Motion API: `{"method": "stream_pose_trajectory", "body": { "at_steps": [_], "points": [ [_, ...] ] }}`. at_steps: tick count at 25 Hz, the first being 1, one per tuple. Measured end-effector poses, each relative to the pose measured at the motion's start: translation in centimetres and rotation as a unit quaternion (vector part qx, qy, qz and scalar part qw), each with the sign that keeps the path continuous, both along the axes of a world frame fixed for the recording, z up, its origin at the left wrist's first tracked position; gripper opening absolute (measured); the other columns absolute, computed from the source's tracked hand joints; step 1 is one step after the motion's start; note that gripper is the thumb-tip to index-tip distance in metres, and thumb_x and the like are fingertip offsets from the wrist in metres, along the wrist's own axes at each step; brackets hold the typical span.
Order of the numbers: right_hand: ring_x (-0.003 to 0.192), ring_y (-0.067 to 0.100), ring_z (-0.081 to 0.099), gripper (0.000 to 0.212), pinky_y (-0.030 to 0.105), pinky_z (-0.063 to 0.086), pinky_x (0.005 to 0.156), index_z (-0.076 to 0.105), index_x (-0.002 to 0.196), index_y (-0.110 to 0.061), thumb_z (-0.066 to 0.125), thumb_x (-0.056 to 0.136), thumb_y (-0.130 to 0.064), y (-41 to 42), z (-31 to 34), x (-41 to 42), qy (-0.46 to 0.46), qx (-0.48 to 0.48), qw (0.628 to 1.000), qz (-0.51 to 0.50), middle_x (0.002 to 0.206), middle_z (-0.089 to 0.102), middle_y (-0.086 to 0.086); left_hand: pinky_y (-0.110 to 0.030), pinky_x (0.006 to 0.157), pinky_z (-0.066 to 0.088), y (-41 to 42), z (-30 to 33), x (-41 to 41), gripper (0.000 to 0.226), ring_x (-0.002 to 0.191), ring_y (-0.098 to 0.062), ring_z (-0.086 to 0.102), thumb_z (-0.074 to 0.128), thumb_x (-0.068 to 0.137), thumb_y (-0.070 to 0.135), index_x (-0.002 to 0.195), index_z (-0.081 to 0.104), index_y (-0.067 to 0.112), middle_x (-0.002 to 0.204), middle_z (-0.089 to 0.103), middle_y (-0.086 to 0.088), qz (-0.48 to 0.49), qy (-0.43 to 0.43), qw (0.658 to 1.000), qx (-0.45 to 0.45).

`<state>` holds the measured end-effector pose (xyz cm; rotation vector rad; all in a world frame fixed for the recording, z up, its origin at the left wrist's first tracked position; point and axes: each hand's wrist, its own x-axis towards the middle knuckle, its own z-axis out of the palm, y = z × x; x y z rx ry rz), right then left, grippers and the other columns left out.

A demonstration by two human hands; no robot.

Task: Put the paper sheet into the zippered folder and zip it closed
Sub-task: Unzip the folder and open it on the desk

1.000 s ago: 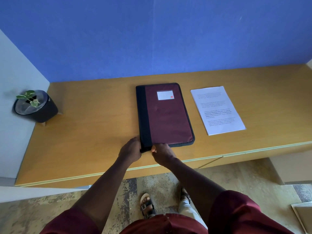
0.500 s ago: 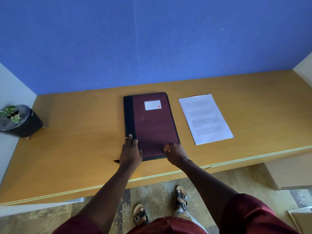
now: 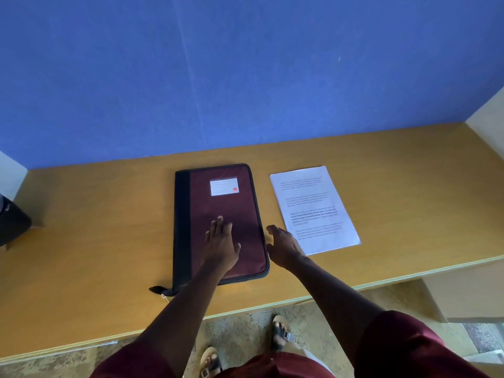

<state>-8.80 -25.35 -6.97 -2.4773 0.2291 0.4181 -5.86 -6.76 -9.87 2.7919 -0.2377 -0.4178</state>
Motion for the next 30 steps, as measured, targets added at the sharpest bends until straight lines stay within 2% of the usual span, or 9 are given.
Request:
{"method": "stream_pose_trajectory", "body": {
  "at_steps": [4, 8, 13, 15, 19, 21, 25, 28, 30],
  "points": [
    [0.114, 0.035, 0.06, 0.052, 0.039, 0.054, 0.08, 0.044, 0.136, -0.018, 0.062, 0.088, -0.019, -1.4, -0.3, 2.6, 0.041, 0.008, 0.997, 0.057, 0.131, 0.06, 0.012, -0.059, 0.12, 0.005, -4.2, 0.3, 1.7, 0.078, 0.153, -0.033, -0.003, 0.058, 0.092, 0.047, 0.153, 0.018, 0.018, 0.166, 0.0, -0.009, 0.008, 0.015, 1.0, 0.022],
    [0.102, 0.034, 0.063, 0.051, 0.042, 0.059, 0.075, 0.042, 0.132, -0.021, 0.063, 0.087, -0.009, -2.3, -0.7, 4.7, 0.081, -0.017, 0.99, 0.118, 0.119, 0.063, 0.014, -0.068, 0.114, -0.003, -7.6, 0.3, 2.4, 0.105, 0.151, -0.039, -0.011, 0.066, 0.081, 0.057, 0.156, 0.003, 0.021, 0.166, -0.01, -0.008, 0.045, 0.071, 0.996, 0.029],
    [0.097, 0.033, 0.062, 0.058, 0.033, 0.049, 0.062, 0.035, 0.139, -0.02, 0.059, 0.088, -0.009, -2.7, -1.1, 5.6, 0.119, -0.028, 0.981, 0.153, 0.117, 0.061, 0.019, -0.073, 0.112, -0.002, -9.0, -0.3, 2.6, 0.117, 0.148, -0.046, -0.014, 0.072, 0.076, 0.056, 0.156, -0.008, 0.025, 0.164, -0.017, -0.011, 0.072, 0.096, 0.991, 0.056],
    [0.101, 0.036, 0.062, 0.064, 0.033, 0.049, 0.065, 0.03, 0.145, -0.02, 0.059, 0.089, -0.013, -2.8, -1.2, 5.8, 0.132, -0.028, 0.978, 0.16, 0.12, 0.06, 0.02, -0.073, 0.112, -0.001, -9.6, -0.1, 2.5, 0.119, 0.148, -0.048, -0.014, 0.074, 0.075, 0.053, 0.155, -0.009, 0.025, 0.164, -0.019, -0.012, 0.064, 0.09, 0.992, 0.055],
    [0.102, 0.033, 0.064, 0.076, 0.032, 0.051, 0.068, 0.019, 0.154, -0.022, 0.06, 0.091, -0.015, -3.0, -1.1, 6.2, 0.147, -0.028, 0.974, 0.171, 0.122, 0.061, 0.019, -0.069, 0.114, 0.015, -10.7, 1.4, 2.5, 0.114, 0.147, -0.05, -0.01, 0.075, 0.078, 0.048, 0.155, -0.007, 0.032, 0.163, -0.024, -0.01, 0.033, 0.091, 0.994, 0.056],
    [0.1, 0.031, 0.064, 0.081, 0.028, 0.046, 0.064, 0.012, 0.156, -0.024, 0.06, 0.092, -0.014, -3.3, -0.9, 6.3, 0.152, -0.036, 0.971, 0.183, 0.123, 0.061, 0.019, -0.066, 0.113, 0.025, -11.0, 2.8, 2.5, 0.105, 0.147, -0.051, -0.007, 0.077, 0.078, 0.045, 0.154, 0.006, 0.032, 0.162, -0.025, -0.011, 0.019, 0.091, 0.994, 0.063],
    [0.089, 0.029, 0.061, 0.077, 0.027, 0.042, 0.06, 0.013, 0.156, -0.025, 0.056, 0.093, -0.011, -3.8, -0.4, 6.6, 0.149, -0.053, 0.962, 0.224, 0.122, 0.062, 0.02, -0.056, 0.106, 0.043, -11.2, 5.5, 2.2, 0.078, 0.148, -0.049, 0.0, 0.074, 0.084, 0.033, 0.148, 0.031, 0.02, 0.162, -0.023, -0.011, 0.014, 0.085, 0.994, 0.068],
    [0.102, 0.033, 0.062, 0.066, 0.037, 0.053, 0.075, 0.026, 0.152, -0.021, 0.053, 0.093, -0.01, -3.3, -0.3, 6.4, 0.153, -0.054, 0.962, 0.221, 0.122, 0.063, 0.019, -0.05, 0.099, 0.049, -10.9, 7.8, 2.6, 0.071, 0.146, -0.049, 0.015, 0.067, 0.087, 0.024, 0.147, 0.032, 0.012, 0.165, -0.011, -0.01, 0.023, 0.071, 0.994, 0.075],
    [0.112, 0.035, 0.059, 0.06, 0.04, 0.052, 0.084, 0.03, 0.15, -0.019, 0.054, 0.095, -0.02, -2.6, -0.3, 6.1, 0.153, -0.06, 0.965, 0.204, 0.127, 0.06, 0.017, -0.047, 0.097, 0.051, -10.6, 9.5, 3.1, 0.077, 0.14, -0.048, 0.027, 0.065, 0.087, 0.022, 0.151, 0.025, 0.006, 0.165, -0.003, -0.012, 0.023, 0.047, 0.994, 0.099]
  ]
}}
